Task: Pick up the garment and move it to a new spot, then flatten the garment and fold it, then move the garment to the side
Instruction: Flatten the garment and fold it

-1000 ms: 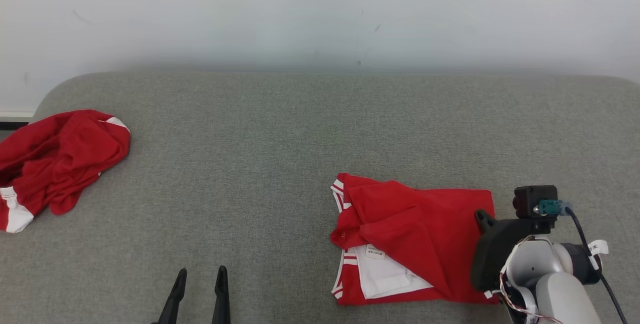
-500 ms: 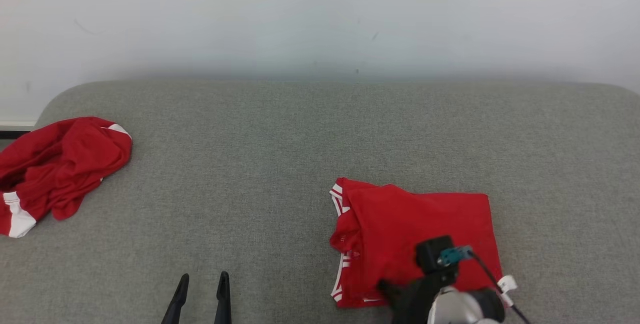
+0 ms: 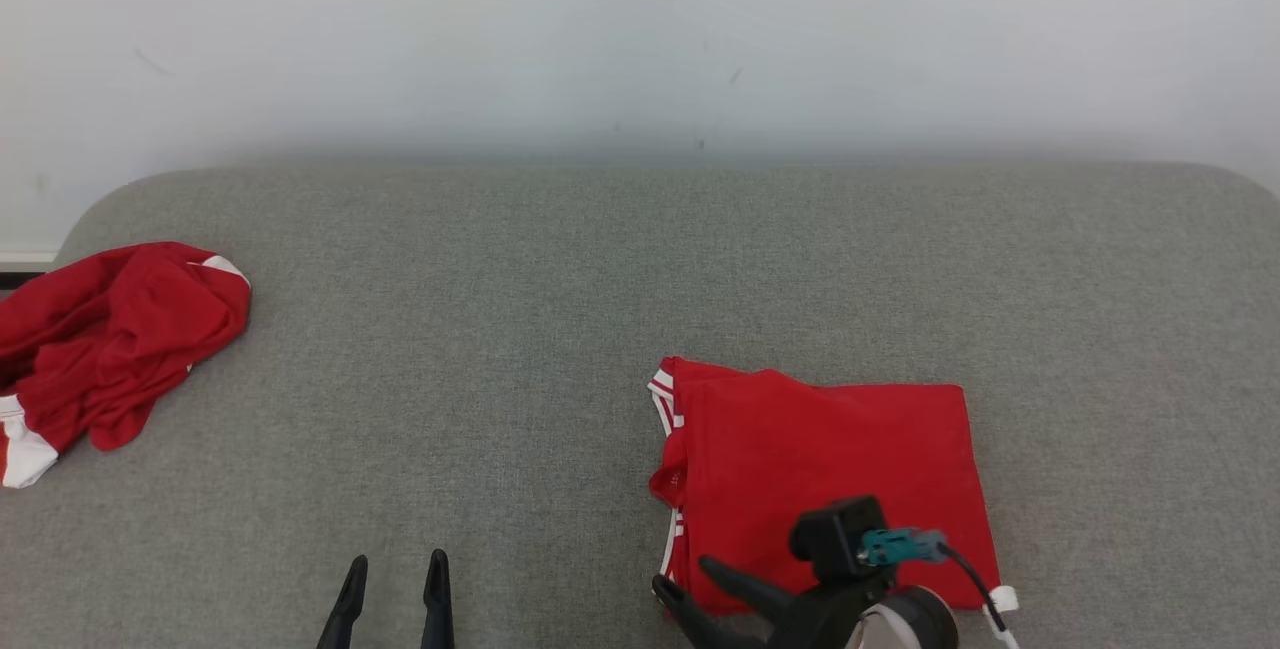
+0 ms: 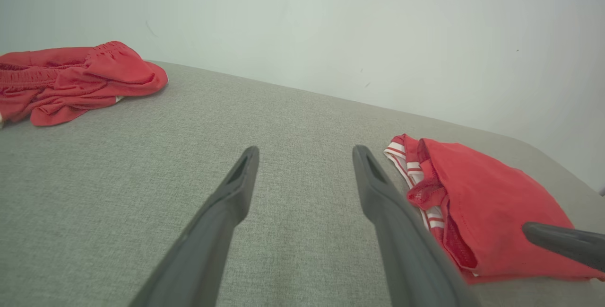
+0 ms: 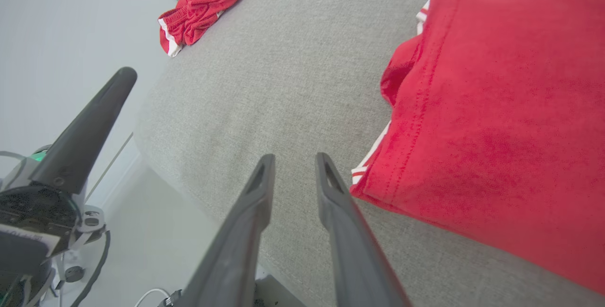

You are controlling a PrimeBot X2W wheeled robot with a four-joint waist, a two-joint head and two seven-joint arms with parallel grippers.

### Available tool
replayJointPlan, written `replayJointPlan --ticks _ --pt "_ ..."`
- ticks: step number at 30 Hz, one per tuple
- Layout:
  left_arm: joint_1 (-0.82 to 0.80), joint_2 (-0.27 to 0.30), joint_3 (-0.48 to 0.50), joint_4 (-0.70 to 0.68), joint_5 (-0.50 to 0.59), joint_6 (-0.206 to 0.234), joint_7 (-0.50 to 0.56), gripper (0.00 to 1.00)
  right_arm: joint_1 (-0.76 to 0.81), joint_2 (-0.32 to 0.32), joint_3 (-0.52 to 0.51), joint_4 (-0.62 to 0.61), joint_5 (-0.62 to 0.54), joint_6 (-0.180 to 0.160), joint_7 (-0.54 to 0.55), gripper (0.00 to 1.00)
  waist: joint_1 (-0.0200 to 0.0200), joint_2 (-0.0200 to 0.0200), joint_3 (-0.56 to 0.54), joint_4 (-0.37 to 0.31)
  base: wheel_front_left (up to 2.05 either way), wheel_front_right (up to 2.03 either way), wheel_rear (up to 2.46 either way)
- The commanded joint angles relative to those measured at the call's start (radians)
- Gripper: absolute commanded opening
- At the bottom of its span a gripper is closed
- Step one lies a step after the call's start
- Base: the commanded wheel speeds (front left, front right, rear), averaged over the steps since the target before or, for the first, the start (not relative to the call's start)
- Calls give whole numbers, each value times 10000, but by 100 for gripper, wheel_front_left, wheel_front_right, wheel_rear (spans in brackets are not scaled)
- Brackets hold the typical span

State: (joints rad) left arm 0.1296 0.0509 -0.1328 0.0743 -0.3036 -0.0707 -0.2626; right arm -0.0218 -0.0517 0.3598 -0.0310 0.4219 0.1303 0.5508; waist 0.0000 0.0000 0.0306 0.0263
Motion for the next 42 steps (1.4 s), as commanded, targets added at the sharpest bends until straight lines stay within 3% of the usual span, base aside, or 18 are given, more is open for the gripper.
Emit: replayJointPlan --ticks 1,11,23,33,42 --pt "30 -8 20 -41 -23 12 -28 100 45 28 -153 -140 -133 4 -240 100 0 0 21 -38 0 0 0" --pt "178 -8 267 -86 133 136 -28 100 678 28 -1731 -785 -535 4 -2590 100 0 0 -324 -167 0 0 0" --pt "312 -8 881 -56 282 340 -28 100 1069 33 -3600 124 -2013 4 -5039 100 0 0 -549 -450 0 0 0" --pt "83 -10 1409 571 532 271 -28 100 1005 27 -4195 1563 -2704 4 -6067 100 0 0 -702 -483 0 0 0" --pt "108 -8 1328 891 700 159 -28 100 936 26 -4417 2026 -2959 4 -6410 100 0 0 -778 -531 0 0 0"
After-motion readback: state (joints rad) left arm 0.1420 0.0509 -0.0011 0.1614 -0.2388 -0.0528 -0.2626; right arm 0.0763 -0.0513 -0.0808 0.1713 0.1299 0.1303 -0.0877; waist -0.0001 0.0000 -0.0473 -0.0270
